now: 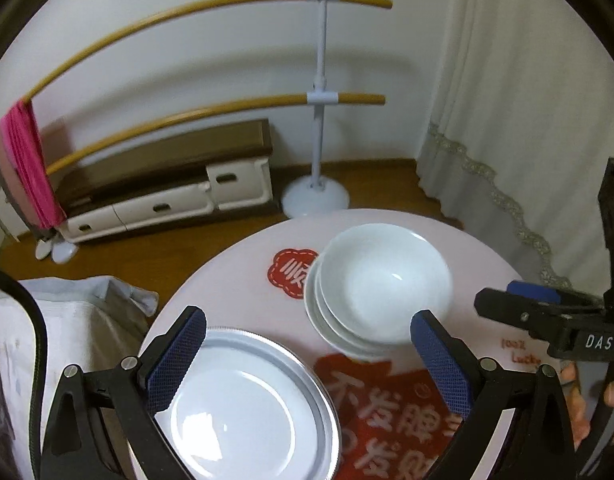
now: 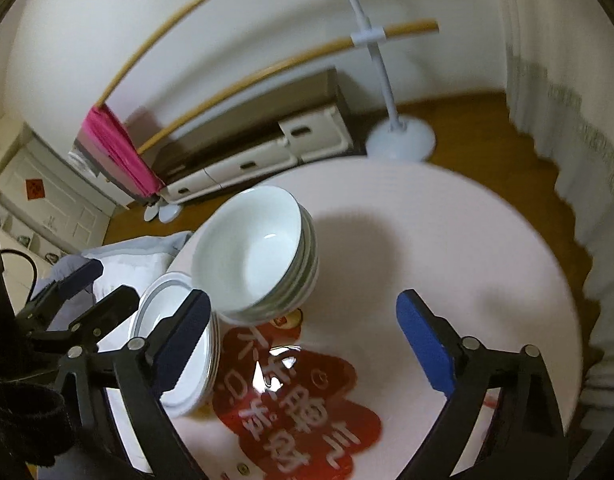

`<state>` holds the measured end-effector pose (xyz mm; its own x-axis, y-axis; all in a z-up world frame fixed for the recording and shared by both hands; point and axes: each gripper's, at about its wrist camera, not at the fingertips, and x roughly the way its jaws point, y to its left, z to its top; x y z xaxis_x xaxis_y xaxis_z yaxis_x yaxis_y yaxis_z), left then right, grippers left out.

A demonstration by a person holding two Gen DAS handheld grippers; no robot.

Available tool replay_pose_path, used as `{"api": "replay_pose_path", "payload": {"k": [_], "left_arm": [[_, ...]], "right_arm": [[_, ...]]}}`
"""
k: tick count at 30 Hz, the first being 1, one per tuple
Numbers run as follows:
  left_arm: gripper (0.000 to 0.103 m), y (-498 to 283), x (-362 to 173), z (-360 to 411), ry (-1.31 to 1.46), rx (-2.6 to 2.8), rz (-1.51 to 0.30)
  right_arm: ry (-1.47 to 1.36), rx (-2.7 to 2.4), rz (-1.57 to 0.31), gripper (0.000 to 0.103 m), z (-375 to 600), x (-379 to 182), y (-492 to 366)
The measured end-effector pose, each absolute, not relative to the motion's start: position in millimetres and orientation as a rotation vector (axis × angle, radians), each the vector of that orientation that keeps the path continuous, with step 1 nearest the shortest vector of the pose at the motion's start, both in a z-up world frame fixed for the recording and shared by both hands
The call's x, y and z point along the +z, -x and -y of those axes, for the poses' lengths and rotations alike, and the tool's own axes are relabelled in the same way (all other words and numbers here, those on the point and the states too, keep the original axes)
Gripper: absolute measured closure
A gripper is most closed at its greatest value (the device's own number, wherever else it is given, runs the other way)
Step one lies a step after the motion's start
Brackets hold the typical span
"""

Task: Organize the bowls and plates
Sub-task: 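Move both tools to the three-bowl stack and close on its rim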

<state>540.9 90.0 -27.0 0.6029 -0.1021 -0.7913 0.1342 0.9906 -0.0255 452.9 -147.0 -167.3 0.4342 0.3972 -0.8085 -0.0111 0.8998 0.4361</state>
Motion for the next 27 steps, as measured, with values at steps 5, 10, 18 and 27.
{"api": "replay_pose_path", "payload": {"k": [5, 10, 18, 27], "left_arm": [[0.003, -590.3, -42.8, -102.7, -0.004, -0.147, -0.978], [0.005, -625.4, -52.9, -110.5, 0.007, -0.136, -1.017], [0.008, -646.2, -65.9, -111.3, 0.022, -0.159, -1.052], [0.026, -658.3, -86.2, -107.7, 0.031, -0.170, -1.099]], "right_arm": [[-0.400, 0.251, -1.149, 0.012, 136.5, -188.2, -476.3], [-0.404, 0.237, -1.185, 0.015, 132.3, -199.2, -487.0], [-0.400, 0.243, -1.223, 0.025, 126.1, -208.5, -494.7], [-0.384, 0.257, -1.247, 0.048, 118.2, -213.1, -497.7]]}}
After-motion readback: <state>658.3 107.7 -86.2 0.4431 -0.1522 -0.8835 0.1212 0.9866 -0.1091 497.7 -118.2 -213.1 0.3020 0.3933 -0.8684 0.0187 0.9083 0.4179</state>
